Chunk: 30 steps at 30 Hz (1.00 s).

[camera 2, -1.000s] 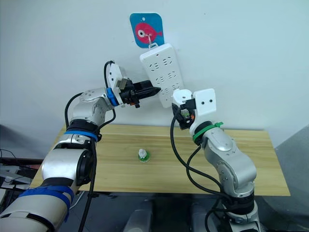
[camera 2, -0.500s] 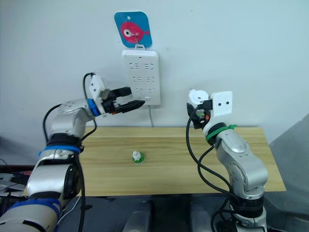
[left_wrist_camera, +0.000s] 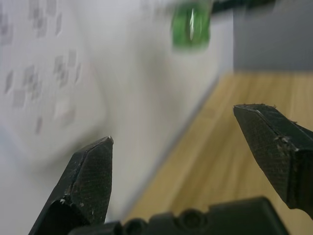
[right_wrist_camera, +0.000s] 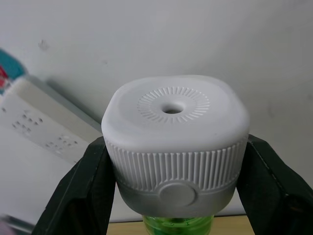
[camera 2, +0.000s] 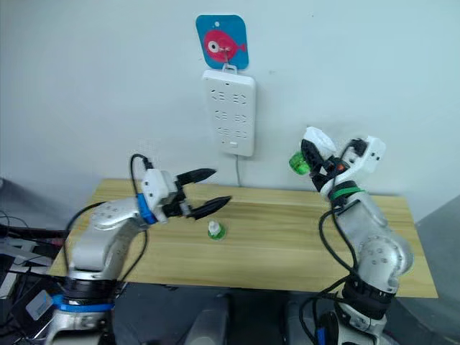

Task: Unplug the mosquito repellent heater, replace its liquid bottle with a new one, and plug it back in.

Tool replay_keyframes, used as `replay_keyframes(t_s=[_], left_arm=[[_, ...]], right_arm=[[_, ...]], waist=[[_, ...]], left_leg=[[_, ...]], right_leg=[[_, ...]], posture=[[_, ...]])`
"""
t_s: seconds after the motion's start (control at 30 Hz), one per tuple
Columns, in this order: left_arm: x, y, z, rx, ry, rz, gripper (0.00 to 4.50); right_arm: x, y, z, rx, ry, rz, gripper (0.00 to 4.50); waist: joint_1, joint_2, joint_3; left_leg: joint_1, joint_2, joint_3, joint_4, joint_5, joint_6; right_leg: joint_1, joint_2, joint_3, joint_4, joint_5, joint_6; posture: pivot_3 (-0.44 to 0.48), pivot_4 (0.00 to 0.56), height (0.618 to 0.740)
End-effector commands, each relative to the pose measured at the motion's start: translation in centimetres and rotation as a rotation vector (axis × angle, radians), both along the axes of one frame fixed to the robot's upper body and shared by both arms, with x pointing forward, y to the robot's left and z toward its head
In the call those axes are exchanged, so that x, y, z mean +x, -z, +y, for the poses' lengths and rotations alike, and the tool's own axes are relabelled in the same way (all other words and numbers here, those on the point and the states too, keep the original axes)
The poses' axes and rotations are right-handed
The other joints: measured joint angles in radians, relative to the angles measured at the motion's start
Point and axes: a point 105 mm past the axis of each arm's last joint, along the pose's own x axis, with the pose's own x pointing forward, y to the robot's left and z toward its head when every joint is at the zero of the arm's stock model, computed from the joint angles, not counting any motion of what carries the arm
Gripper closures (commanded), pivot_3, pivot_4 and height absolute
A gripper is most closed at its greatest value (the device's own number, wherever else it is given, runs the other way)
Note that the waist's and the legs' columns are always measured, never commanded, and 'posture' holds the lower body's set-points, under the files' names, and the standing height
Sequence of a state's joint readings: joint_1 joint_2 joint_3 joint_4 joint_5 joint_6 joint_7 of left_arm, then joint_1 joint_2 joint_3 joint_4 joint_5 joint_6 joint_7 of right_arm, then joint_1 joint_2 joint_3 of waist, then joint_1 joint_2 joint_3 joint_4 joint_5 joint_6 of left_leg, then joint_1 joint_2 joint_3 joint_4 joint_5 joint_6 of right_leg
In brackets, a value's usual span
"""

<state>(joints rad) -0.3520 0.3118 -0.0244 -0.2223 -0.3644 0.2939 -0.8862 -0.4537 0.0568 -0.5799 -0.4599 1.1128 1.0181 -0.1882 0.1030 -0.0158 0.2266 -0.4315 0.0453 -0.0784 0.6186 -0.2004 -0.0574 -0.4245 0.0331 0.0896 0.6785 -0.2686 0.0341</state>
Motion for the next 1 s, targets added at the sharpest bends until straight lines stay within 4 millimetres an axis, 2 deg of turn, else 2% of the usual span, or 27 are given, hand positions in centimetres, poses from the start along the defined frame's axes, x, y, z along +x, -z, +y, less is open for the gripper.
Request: replay_keyframes(t_s=[0.03, 0.2, 0.3, 0.5, 0.77, 0.87, 1.0], left_arm=[[-0.4, -1.7, -3.1, -0.082, 0.015, -0.065, 0.02], [-0.5, -2.1, -6.9, -0.189, 0.039, -0.055, 0.02], [-0.5, -1.7, -8.0, -0.196, 0.061, -0.058, 0.02], [0.7, -1.7, -9.0, -0.217, 0.037, -0.074, 0.02], [1.0, -2.1, -9.8, -0.240, 0.047, -0.089, 0.02], [1.0, -2.2, -9.7, -0.248, 0.050, -0.092, 0.60], [0.9, -1.7, -9.6, -0.234, 0.051, -0.080, 1.88]], right_arm=[[-1.3, -1.3, -0.4, 0.132, -0.070, -0.022, 1.52], [-2.4, -1.3, 0.6, 0.205, -0.143, 0.027, 1.52], [-2.9, -1.4, 1.0, 0.219, -0.160, 0.045, 1.52], [-3.7, -1.9, 1.7, 0.234, -0.197, 0.059, 1.52], [-4.1, -1.8, 2.2, 0.219, -0.207, 0.075, 1.52], [-4.1, -1.6, 2.2, 0.203, -0.205, 0.082, 1.52], [-4.0, -1.7, 2.1, 0.213, -0.203, 0.084, 1.52]], waist=[[-0.002, 0.001, 0.001], [-0.022, 0.001, 0.001], [-0.039, 0.001, 0.001], [-0.057, 0.001, 0.001], [-0.063, 0.001, 0.001], [-0.066, 0.001, 0.001], [-0.070, 0.000, 0.002]], left_leg=[[0.000, 0.000, 0.001, 0.000, 0.000, 0.000], [0.000, 0.000, 0.001, 0.000, 0.000, 0.000], [0.000, 0.000, 0.001, 0.000, 0.000, 0.001], [0.000, 0.000, 0.000, 0.000, 0.000, 0.001], [0.000, -0.001, 0.000, 0.001, 0.000, 0.001], [0.000, -0.001, 0.000, 0.001, 0.000, 0.001], [0.000, -0.001, 0.000, 0.001, 0.000, 0.001]], right_leg=[[0.000, 0.000, 0.000, 0.000, 0.000, 0.000], [0.000, 0.001, 0.001, 0.000, 0.000, 0.001], [0.000, 0.001, 0.001, 0.000, -0.001, 0.001], [0.000, 0.001, 0.001, 0.001, -0.001, 0.001], [0.000, 0.001, 0.001, 0.000, -0.001, 0.002], [0.000, 0.001, 0.001, 0.000, -0.001, 0.002], [0.001, 0.001, 0.001, 0.000, -0.001, 0.002]], posture=[[0.289, 0.228, 0.740], [0.242, 0.221, 0.740], [0.228, 0.221, 0.740], [0.217, 0.223, 0.740], [0.202, 0.226, 0.740], [0.204, 0.228, 0.740], [0.205, 0.229, 0.740]])
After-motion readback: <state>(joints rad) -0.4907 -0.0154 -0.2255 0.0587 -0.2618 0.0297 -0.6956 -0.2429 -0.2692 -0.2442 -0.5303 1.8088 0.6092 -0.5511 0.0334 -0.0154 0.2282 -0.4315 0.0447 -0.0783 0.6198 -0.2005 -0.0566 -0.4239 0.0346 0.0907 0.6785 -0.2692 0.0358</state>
